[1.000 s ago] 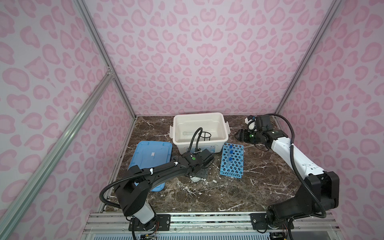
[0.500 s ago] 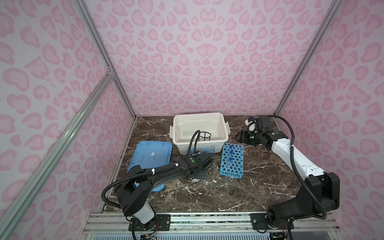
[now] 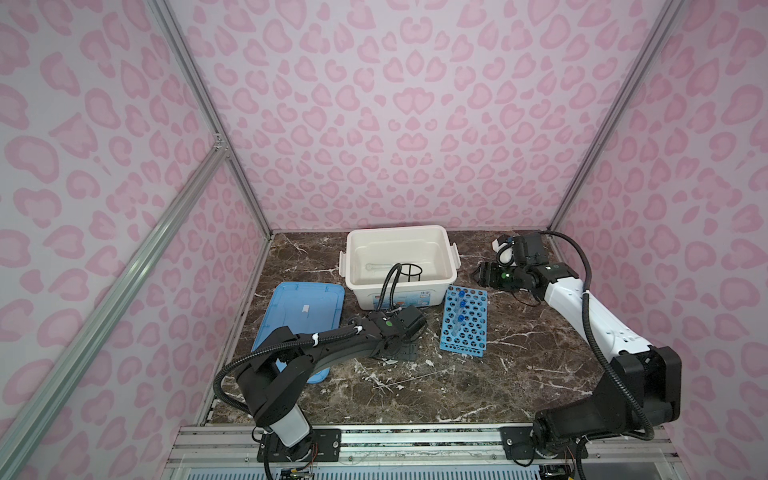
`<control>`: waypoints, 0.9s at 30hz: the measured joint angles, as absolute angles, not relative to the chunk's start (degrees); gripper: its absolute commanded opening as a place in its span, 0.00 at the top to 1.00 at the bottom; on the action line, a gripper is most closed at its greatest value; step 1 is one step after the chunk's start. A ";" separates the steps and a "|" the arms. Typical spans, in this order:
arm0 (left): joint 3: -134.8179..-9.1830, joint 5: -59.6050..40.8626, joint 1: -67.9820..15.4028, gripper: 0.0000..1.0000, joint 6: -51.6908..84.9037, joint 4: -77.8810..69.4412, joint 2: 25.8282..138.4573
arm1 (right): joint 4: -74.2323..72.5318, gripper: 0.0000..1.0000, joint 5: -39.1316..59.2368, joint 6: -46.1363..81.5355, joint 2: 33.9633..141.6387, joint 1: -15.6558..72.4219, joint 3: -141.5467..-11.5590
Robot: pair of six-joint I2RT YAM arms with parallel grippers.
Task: Organize the chemistry lab equipment
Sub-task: 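Move the left gripper down over the white round-bottom dish, then close the left gripper around the white round-bottom dish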
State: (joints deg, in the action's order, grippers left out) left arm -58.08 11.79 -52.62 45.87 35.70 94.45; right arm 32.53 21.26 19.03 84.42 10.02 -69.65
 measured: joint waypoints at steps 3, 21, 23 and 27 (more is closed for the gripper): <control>-57.01 11.57 -52.62 0.00 46.70 35.66 94.52 | 32.71 0.30 21.26 18.94 84.40 10.02 -69.58; -56.49 11.33 -52.62 0.08 47.03 34.50 96.47 | 32.88 0.29 21.26 18.90 84.16 10.02 -68.97; -56.55 11.33 -52.62 0.09 46.98 34.39 96.66 | 32.88 0.29 21.26 18.90 84.16 10.02 -68.93; -57.23 11.35 -52.62 0.12 46.83 34.11 97.67 | 32.88 0.30 21.26 18.92 84.16 10.02 -68.66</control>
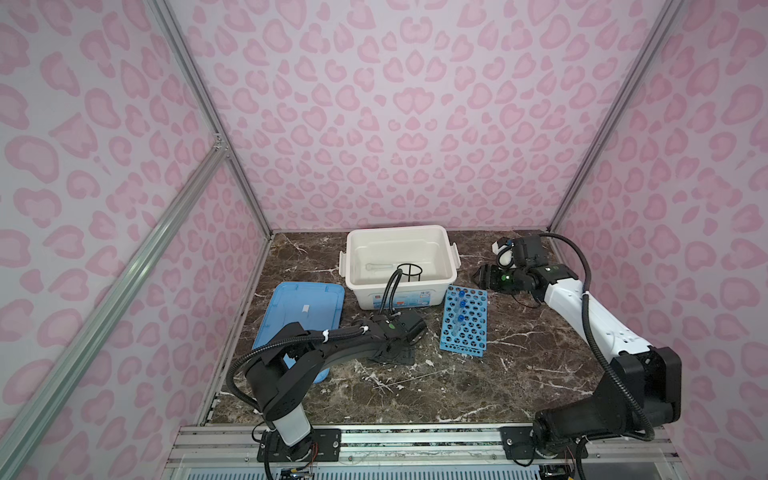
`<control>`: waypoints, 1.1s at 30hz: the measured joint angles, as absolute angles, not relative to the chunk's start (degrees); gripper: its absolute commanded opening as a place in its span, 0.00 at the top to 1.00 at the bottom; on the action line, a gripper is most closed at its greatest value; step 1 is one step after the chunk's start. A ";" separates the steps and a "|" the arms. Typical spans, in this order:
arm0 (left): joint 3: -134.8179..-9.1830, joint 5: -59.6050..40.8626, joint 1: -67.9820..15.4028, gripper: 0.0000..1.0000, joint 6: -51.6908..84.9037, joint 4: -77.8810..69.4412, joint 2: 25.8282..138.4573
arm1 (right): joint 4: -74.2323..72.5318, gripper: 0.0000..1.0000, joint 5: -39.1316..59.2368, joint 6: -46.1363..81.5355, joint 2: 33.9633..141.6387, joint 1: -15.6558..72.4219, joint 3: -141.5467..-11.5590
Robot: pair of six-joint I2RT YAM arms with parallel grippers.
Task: Organize the chemistry lab equipment
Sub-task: 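Close the left gripper around the white round-bottom dish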
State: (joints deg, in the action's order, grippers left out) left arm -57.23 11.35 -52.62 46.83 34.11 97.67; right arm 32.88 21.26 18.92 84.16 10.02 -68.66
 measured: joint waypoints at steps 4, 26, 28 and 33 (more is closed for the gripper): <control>-57.34 11.33 -52.62 0.15 46.68 33.61 97.91 | 32.91 0.30 21.23 18.92 84.01 10.02 -68.55; -57.54 11.40 -52.62 0.37 46.35 33.10 98.63 | 32.86 0.30 21.23 19.05 83.85 10.00 -67.85; -57.54 11.49 -52.62 0.39 46.30 33.01 98.70 | 32.86 0.30 21.23 19.05 83.85 10.00 -67.85; -57.54 11.60 -52.62 0.41 46.19 32.91 98.76 | 32.86 0.30 21.23 19.05 83.85 9.89 -67.85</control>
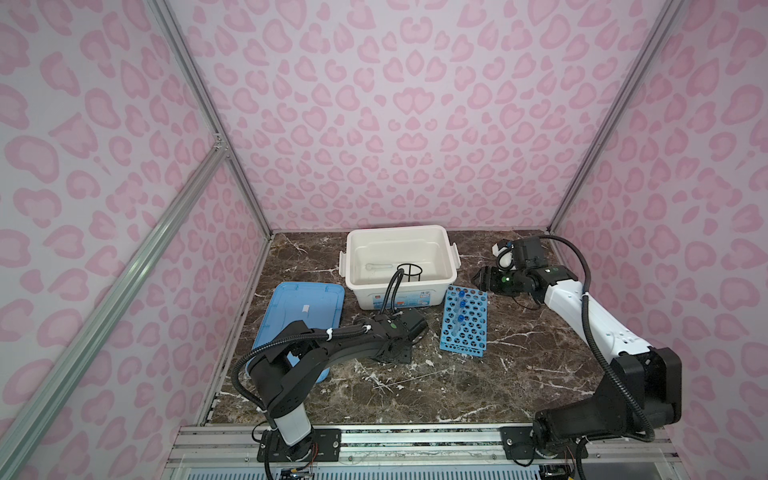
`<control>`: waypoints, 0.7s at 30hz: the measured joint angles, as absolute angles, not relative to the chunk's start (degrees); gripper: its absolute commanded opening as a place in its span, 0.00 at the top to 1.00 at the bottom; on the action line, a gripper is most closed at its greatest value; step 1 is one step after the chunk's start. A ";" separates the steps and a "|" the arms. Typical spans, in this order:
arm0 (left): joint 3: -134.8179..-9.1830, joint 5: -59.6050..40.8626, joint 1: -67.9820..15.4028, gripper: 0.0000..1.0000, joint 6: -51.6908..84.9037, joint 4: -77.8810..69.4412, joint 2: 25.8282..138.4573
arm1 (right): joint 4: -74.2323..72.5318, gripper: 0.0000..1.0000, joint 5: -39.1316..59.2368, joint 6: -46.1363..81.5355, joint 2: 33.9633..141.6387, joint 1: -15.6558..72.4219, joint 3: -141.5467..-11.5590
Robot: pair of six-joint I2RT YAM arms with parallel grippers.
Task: Organize the chemistry lab equipment
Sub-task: 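Close the left gripper around the white round-bottom dish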
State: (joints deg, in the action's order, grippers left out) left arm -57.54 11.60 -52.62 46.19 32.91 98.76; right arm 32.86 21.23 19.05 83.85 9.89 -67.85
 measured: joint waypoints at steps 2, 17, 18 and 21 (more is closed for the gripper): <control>-57.54 11.62 -52.62 0.42 46.19 32.91 98.76 | 32.86 0.29 21.23 19.05 83.85 9.85 -67.85; -58.22 11.42 -52.62 0.27 45.34 34.41 98.98 | 32.84 0.30 21.23 19.05 83.70 9.63 -67.70; -58.22 11.40 -52.62 0.26 45.34 34.44 98.98 | 32.82 0.29 21.23 19.05 83.66 9.58 -67.70; -58.22 11.35 -52.62 0.18 45.36 34.50 99.00 | 32.84 0.29 21.23 19.05 83.66 9.52 -67.70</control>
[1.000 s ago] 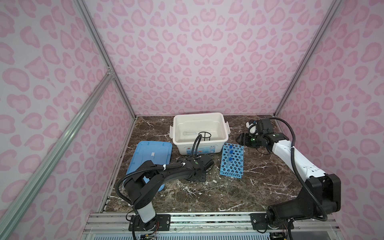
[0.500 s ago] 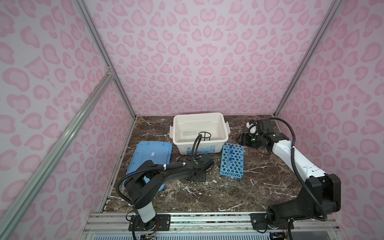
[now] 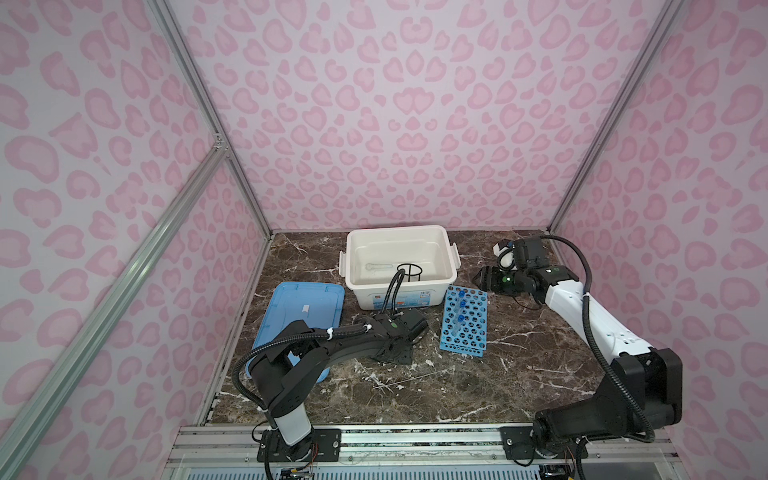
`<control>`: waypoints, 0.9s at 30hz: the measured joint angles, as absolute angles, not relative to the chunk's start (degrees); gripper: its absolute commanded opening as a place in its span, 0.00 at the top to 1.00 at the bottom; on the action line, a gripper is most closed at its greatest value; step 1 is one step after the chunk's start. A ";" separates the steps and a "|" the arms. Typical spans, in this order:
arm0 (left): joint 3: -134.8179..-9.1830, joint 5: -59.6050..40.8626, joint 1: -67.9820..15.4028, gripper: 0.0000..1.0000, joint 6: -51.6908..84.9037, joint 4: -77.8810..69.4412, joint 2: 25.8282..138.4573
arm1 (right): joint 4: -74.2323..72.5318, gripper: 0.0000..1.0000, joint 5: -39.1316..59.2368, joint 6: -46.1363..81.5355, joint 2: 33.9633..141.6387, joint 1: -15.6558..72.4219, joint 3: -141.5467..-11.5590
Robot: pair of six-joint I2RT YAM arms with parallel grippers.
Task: Organize the chemistry lab equipment
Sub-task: 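Close the left gripper around the white round-bottom dish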
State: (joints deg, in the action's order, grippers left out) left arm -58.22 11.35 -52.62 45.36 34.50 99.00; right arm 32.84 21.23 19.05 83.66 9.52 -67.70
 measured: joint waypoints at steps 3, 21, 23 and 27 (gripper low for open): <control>-58.22 11.33 -52.62 0.17 45.39 34.54 99.13 | 32.84 0.30 21.23 19.05 83.64 9.37 -67.70; -59.27 10.92 -52.62 0.25 45.36 34.54 100.49 | 32.80 0.29 21.23 19.05 83.55 9.26 -67.31; -59.27 10.94 -52.62 0.27 45.36 34.57 100.49 | 32.82 0.29 21.23 19.05 83.55 9.23 -67.29; -59.27 10.94 -52.62 0.30 45.34 34.59 100.49 | 32.75 0.29 21.23 19.05 83.50 9.21 -67.13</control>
State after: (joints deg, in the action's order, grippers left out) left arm -59.27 10.94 -52.62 45.34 34.59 100.49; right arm 32.75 21.23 19.05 83.50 9.21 -67.13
